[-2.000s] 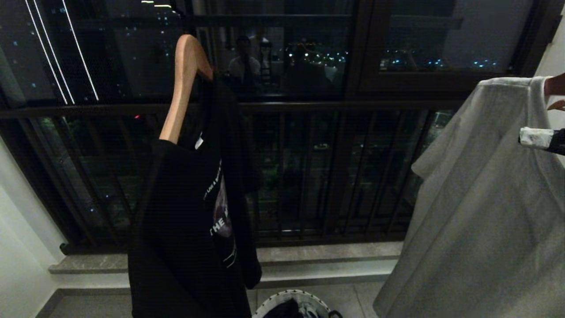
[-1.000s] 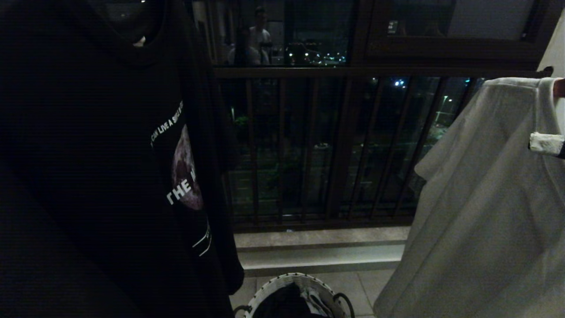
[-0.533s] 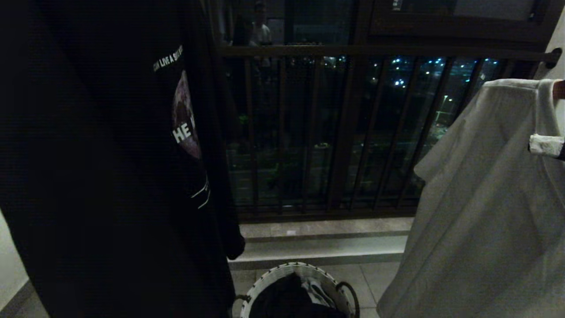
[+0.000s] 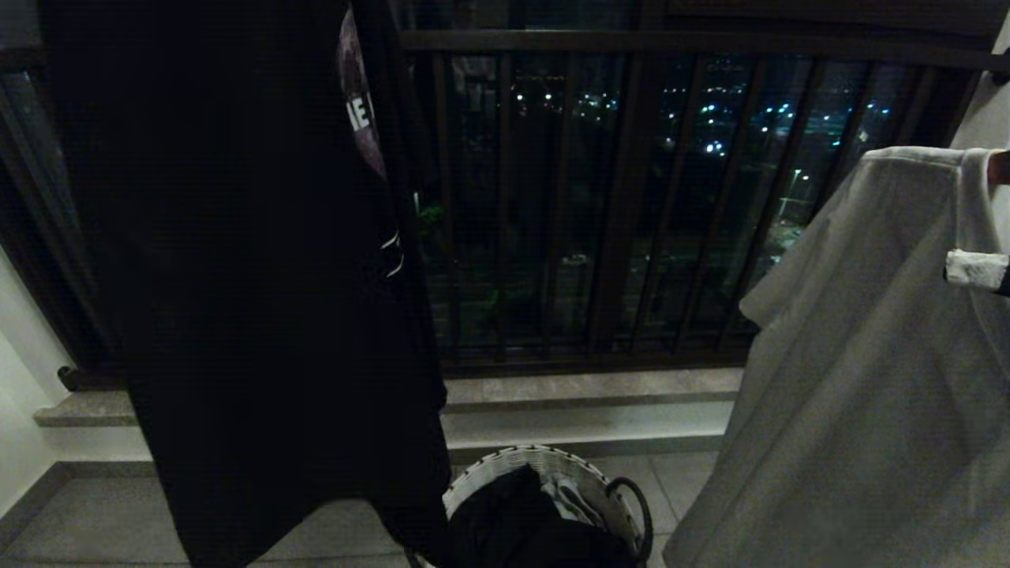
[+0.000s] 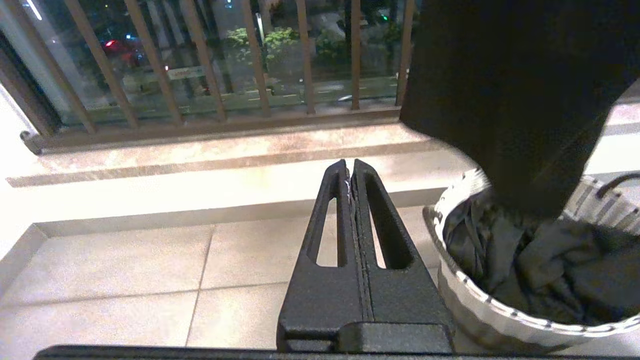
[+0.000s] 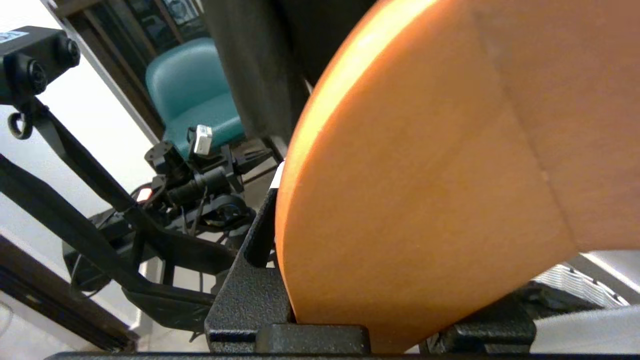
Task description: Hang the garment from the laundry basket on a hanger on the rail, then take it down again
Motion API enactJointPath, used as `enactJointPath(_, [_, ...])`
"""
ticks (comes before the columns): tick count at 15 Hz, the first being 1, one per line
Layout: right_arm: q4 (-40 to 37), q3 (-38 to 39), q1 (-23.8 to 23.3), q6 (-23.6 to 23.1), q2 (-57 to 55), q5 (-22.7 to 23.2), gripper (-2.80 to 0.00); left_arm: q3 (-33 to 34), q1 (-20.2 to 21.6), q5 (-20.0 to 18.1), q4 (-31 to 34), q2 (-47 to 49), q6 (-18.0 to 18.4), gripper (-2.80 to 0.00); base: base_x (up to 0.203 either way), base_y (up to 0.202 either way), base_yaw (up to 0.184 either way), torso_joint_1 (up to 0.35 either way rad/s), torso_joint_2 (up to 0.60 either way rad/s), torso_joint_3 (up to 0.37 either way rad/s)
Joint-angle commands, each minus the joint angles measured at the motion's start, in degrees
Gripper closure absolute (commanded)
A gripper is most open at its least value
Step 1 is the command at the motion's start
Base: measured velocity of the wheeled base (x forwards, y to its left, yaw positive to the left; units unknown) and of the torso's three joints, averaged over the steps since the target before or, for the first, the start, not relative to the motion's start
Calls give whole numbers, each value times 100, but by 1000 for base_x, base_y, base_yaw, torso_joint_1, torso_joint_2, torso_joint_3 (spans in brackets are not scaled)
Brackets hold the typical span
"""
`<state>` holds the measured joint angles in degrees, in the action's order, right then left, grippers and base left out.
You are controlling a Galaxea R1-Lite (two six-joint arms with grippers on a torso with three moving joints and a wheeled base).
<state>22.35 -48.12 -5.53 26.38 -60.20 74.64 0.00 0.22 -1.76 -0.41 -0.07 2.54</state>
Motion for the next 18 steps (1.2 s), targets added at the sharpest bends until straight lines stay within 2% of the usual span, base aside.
enactJointPath(1, [15, -21, 0, 8, 8, 42, 0, 18, 4, 0, -2, -1, 1, 0, 0, 0, 0, -79, 456, 364])
enactJointPath(6, [16, -93, 0, 8, 34, 41, 0, 18, 4, 0, -2, -1, 1, 0, 0, 0, 0, -35, 373, 337])
enactJointPath(14, [15, -175, -7, 52, 56, 19, 0, 18, 4, 0, -2, -1, 1, 0, 0, 0, 0, 1, 34, 28])
enactJointPath(18, [-76, -873, -9, 122, -316, -185, 0, 18, 4, 0, -2, -1, 1, 0, 0, 0, 0, 0, 0, 0])
